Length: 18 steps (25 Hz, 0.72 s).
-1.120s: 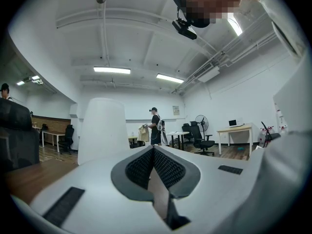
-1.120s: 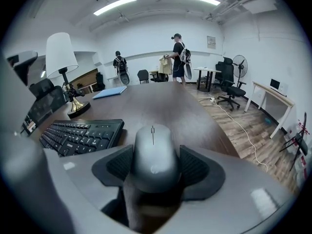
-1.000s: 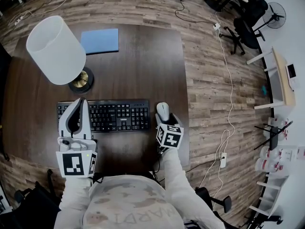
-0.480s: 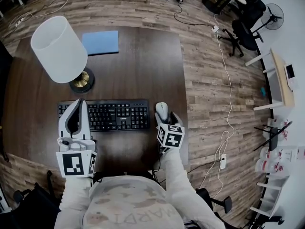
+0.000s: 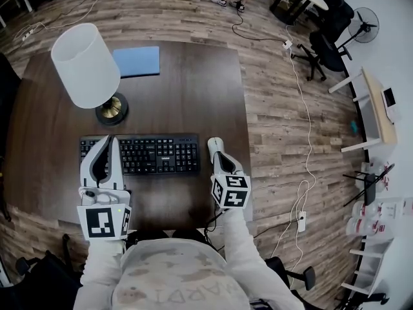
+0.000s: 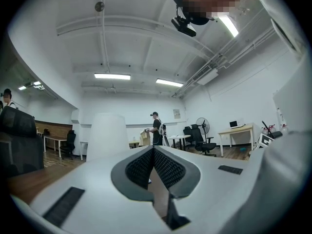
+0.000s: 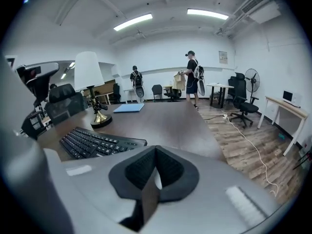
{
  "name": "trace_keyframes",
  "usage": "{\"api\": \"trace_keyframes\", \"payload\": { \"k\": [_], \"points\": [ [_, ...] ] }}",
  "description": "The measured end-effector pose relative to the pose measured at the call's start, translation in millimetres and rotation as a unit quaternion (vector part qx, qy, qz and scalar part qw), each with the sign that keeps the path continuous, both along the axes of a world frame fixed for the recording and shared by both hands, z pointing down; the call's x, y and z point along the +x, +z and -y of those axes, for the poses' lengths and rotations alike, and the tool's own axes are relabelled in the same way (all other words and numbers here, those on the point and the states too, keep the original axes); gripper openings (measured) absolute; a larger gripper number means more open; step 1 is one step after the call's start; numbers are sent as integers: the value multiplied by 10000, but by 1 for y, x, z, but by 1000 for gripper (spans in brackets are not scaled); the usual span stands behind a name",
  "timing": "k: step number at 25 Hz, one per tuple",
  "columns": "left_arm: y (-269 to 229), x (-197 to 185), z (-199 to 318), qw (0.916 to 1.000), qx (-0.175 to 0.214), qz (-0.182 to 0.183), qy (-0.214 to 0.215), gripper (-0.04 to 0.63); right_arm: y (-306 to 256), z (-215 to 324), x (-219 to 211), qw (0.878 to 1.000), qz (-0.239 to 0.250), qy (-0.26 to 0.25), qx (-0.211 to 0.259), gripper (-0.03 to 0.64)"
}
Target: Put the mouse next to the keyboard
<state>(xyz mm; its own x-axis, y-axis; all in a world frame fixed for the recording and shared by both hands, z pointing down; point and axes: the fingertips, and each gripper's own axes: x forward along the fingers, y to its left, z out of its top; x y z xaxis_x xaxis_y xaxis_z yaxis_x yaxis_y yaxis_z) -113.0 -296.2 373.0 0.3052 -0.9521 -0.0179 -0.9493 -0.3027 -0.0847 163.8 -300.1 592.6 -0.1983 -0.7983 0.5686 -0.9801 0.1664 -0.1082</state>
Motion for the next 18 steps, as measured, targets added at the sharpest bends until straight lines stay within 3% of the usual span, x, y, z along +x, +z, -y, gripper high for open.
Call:
{"api": "trace_keyframes", "payload": {
  "k": [18],
  "points": [
    [-23, 11, -47, 9998, 192, 58, 72, 6, -94, -38, -8, 9918, 47, -251, 1249, 9]
  ]
}}
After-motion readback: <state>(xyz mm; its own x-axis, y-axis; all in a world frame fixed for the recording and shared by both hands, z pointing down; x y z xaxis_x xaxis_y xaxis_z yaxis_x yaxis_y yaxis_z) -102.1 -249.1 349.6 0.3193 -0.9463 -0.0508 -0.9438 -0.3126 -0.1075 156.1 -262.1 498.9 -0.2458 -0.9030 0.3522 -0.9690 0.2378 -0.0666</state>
